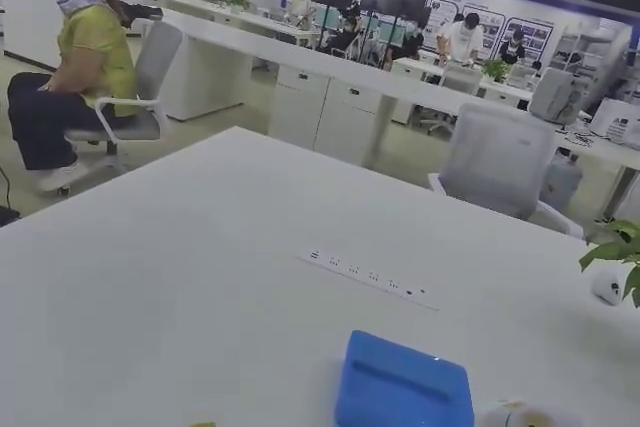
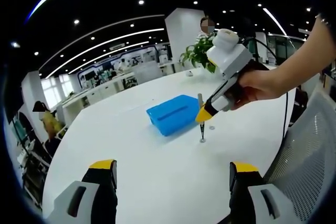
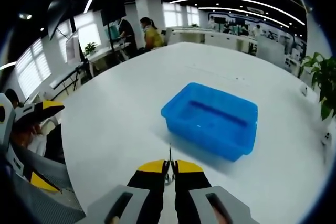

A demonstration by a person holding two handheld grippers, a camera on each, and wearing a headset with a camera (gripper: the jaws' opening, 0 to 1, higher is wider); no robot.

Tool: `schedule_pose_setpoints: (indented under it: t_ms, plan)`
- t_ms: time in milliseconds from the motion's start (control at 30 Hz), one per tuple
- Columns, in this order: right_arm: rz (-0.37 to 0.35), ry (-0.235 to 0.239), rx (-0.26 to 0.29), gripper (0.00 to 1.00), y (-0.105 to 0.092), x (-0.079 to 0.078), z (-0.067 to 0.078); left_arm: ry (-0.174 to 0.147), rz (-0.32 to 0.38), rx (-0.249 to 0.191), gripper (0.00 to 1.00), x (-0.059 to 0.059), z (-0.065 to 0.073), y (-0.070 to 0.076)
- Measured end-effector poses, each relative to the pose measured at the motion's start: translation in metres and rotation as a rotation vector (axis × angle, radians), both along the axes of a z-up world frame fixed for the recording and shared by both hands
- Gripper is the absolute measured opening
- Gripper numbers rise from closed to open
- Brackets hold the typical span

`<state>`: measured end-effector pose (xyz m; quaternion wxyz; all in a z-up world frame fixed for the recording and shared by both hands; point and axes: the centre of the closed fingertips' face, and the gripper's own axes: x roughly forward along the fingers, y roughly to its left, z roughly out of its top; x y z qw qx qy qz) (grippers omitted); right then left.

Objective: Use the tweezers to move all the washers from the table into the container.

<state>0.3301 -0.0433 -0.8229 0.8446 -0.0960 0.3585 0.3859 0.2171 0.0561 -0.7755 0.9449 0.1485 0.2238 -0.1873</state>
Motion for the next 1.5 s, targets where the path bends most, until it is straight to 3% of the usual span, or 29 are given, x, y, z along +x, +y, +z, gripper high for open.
schedule_pose_setpoints:
  t_ms: [267, 567, 700, 800, 867, 967, 1267, 1500]
  plan:
    - [-0.011, 0.011, 0.02, 0.02, 0.002, 0.0, 0.001, 0.001, 0.002, -0.003, 0.9, 0.0, 0.0, 0.0]
    - [0.01, -0.001, 0.003, 0.02, 0.003, -0.004, -0.001, 0.004, 0.0, 0.0, 0.9, 0.0, -0.001, 0.0]
    - [0.05, -0.041, -0.025, 0.02, 0.006, -0.01, -0.001, 0.004, -0.003, 0.003, 0.9, -0.001, -0.001, 0.0]
    - [0.119, -0.127, -0.077, 0.02, 0.007, -0.011, -0.001, 0.005, -0.003, 0.003, 0.9, -0.001, -0.001, -0.001]
    - [0.14, -0.153, -0.106, 0.02, 0.007, -0.011, -0.002, 0.005, -0.002, 0.002, 0.9, -0.001, -0.001, 0.0]
    - [0.14, -0.138, -0.097, 0.02, 0.009, -0.012, -0.002, 0.004, -0.004, 0.002, 0.9, -0.001, -0.001, -0.001]
    - [0.148, -0.164, -0.089, 0.01, 0.015, -0.017, -0.002, 0.006, -0.001, 0.001, 0.9, -0.001, -0.001, 0.0]
    - [0.137, -0.136, -0.1, 0.01, 0.012, -0.013, -0.001, 0.009, -0.009, 0.003, 0.9, -0.002, -0.001, -0.002]
